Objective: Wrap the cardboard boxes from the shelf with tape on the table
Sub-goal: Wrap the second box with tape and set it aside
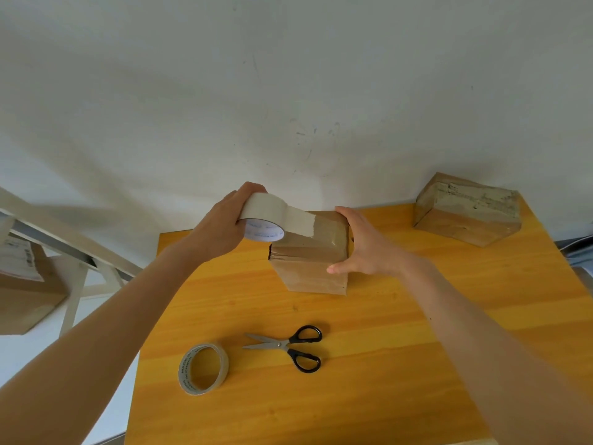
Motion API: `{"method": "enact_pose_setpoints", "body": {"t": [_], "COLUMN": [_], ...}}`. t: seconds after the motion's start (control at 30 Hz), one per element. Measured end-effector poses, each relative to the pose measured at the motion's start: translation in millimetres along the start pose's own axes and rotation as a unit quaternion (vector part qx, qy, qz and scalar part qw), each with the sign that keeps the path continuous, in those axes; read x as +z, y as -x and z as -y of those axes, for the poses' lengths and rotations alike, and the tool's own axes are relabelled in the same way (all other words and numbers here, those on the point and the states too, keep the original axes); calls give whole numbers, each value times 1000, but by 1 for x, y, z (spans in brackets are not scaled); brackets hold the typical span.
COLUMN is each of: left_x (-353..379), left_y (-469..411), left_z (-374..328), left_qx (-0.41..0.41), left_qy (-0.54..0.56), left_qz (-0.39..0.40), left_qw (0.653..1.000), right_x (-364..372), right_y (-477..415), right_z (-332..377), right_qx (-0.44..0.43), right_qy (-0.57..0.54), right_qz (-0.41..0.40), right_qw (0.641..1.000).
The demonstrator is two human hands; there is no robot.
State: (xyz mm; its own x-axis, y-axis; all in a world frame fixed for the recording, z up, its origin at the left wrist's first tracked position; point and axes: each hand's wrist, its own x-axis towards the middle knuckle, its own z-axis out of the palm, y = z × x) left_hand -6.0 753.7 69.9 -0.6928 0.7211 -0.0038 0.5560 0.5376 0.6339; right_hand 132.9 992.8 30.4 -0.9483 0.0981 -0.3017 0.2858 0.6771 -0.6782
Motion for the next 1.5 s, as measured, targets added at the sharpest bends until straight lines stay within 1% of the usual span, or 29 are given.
{"method": "enact_pose_setpoints", "body": {"t": [0.1, 0.23, 0.3, 0.4, 0.47, 0.53, 0.63, 0.73, 0.83, 0.97, 1.1, 1.17, 1.33, 1.5], "left_x": [5, 4, 1, 1, 4, 7, 10, 11, 9, 9, 11, 11, 9, 3], "left_y": [-2, -7, -9, -10, -10, -10, -10, -9, -7, -4, -8, -11, -20, -27], "left_z": [-7, -16, -17, -18, -20, -21, -22, -22, -21, -26, -32, -35, -39, -40], "left_qx": [15, 5, -6, -30, -32, -33, -46, -59, -89, -119, -137, -141, -135, -117], "left_qy": [28, 31, 28, 32, 31, 24, 23, 21, 21, 18, 43, 46, 54, -25], "left_qz": [3, 7, 27, 60, 74, 83, 80, 81, 94, 105, 55, 43, 52, 68], "left_qw": [999, 999, 999, 997, 996, 996, 995, 995, 991, 987, 988, 988, 988, 990], "right_x": [-3, -5, -7, -6, -1, 10, 27, 39, 43, 46, 47, 47, 46, 48], "right_y": [1, 0, -1, -1, 1, 4, 7, 7, 6, 6, 5, 5, 3, 2], "right_z": [-1, -3, -5, -9, -11, -11, -7, -4, -3, -1, -1, -1, -4, -4], "right_qx": [5, 12, 14, 7, 1, -13, -29, -26, -24, -36, -36, -36, -37, -41], "right_qy": [18, 16, 10, 33, 45, 83, 188, 267, 312, 328, 345, 357, 359, 361], "right_qz": [9, 3, 2, 5, -3, -37, -94, -115, -127, -138, -148, -149, -146, -143], "right_qw": [1000, 1000, 1000, 999, 999, 996, 977, 956, 941, 934, 926, 922, 921, 921]}}
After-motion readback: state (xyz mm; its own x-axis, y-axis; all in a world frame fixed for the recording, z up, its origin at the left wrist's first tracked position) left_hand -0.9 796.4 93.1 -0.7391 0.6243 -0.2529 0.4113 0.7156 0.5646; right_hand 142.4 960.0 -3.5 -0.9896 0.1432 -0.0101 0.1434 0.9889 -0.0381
